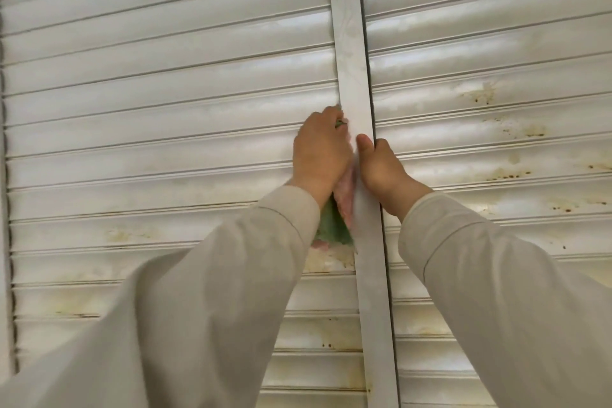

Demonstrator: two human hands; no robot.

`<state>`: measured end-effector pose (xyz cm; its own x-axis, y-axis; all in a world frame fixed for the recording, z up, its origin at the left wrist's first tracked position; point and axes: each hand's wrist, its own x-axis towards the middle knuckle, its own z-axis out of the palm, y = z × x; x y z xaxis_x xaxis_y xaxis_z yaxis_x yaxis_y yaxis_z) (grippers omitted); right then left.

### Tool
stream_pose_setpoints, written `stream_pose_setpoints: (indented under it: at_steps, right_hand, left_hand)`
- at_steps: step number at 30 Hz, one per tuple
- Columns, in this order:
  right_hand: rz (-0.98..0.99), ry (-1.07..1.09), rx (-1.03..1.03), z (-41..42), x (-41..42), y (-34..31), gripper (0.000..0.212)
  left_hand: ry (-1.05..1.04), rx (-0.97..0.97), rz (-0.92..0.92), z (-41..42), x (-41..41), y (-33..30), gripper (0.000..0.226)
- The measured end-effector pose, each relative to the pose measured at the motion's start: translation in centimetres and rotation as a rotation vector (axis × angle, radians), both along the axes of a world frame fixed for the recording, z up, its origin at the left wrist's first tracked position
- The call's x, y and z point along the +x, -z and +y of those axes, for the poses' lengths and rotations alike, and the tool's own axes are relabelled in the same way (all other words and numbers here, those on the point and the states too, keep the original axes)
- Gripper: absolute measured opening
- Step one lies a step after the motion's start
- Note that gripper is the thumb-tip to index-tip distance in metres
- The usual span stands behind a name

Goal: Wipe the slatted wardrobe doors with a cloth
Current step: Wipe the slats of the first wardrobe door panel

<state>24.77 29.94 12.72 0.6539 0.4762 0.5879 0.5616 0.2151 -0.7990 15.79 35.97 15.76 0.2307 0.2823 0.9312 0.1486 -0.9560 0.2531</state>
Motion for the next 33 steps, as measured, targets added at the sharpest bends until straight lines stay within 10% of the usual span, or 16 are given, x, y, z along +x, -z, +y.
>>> stream_pose_setpoints:
  at_steps: [4, 15, 21, 33]
  right_hand:
    - [0.025, -0.023, 0.022, 0.1, 0.2, 0.1, 0.055]
    - [0.041, -0.018, 0.017, 0.2, 0.0, 0.4, 0.061]
    - [0.066, -0.030, -0.006, 0.1, 0.0, 0.4, 0.060]
    - [0.040, 0.018, 0.024, 0.0, 0.1, 0.5, 0.060]
  left_hand:
    - [-0.152, 0.338, -0.012, 3.6, 0.9, 5.2, 0.049]
    - [-0.269, 0.527, 0.114, 6.4, 0.0, 12.5, 0.058]
    - [-0.456, 0.065, -0.016, 9.0, -3.8, 8.5, 0.064]
    - [-0.175, 0.474, 0.364, 5.6, -1.5, 11.8, 0.054]
